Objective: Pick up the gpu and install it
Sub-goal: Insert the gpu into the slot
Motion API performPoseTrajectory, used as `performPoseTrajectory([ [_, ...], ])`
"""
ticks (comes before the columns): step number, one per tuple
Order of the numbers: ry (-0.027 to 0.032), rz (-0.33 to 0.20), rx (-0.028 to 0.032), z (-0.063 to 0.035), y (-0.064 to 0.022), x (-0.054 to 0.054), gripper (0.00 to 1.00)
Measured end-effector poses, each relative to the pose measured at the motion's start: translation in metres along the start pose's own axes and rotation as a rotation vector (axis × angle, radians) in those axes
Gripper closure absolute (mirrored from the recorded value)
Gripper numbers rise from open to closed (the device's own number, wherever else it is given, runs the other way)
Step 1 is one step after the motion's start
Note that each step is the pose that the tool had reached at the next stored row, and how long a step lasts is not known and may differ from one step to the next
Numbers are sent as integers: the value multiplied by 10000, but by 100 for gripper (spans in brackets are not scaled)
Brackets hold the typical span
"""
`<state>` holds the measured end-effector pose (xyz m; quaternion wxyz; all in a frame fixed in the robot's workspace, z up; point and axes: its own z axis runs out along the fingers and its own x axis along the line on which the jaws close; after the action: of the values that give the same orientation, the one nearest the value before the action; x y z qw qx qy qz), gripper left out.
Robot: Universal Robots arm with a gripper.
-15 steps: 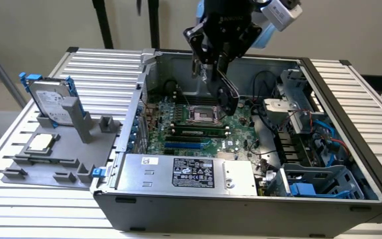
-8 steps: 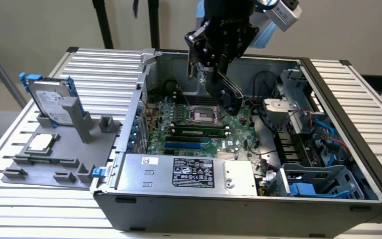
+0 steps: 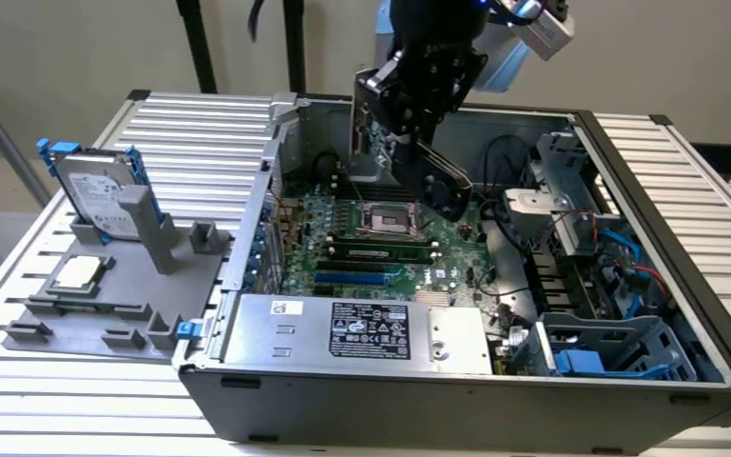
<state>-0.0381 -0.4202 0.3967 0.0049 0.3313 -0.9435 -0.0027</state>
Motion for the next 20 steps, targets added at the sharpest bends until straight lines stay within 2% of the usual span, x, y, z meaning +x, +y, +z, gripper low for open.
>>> performPoseTrajectory([
  [20,29,-3635,27,117,-1,-1,73],
])
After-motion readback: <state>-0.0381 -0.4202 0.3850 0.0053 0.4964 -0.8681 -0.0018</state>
